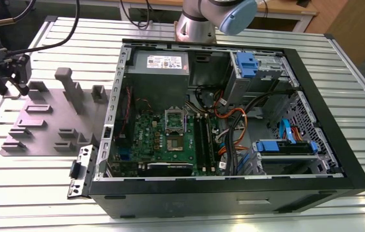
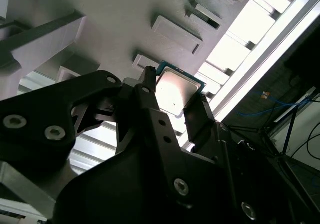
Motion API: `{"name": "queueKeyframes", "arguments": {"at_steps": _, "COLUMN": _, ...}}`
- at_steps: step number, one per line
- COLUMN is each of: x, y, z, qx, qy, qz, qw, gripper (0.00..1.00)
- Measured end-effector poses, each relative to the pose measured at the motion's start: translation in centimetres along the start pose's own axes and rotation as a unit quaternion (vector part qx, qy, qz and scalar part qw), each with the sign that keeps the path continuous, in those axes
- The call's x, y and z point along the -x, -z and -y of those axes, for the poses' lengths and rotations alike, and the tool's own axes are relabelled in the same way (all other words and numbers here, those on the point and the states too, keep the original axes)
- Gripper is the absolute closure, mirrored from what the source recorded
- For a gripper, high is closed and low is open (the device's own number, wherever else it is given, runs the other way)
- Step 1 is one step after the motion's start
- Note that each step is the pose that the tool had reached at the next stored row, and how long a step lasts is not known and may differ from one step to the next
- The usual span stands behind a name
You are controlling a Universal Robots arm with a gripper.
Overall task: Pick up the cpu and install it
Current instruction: 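Pick up the cpu and move it towards the insertion slot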
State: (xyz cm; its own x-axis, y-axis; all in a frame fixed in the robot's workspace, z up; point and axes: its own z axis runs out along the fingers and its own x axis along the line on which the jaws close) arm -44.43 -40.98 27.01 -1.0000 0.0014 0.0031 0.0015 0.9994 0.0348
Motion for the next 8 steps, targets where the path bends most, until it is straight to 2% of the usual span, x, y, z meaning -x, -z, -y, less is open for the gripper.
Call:
{"name": "queueKeyframes", "arguments": {"at_steps": 5, "x": 0.0, "y": 0.11, "z": 0.0, "qx": -0.0001, "qy": 0.0, "qz": -0.0002, "qw": 1.0, "gripper": 0.53}}
{"name": "queueKeyframes", "arguments": {"at_steps": 8, "x": 0.0, "y": 0.58, "z": -0.02, "qx": -0.0002, "qy": 0.0, "qz": -0.0001, "qw": 1.0, "gripper": 0.53}}
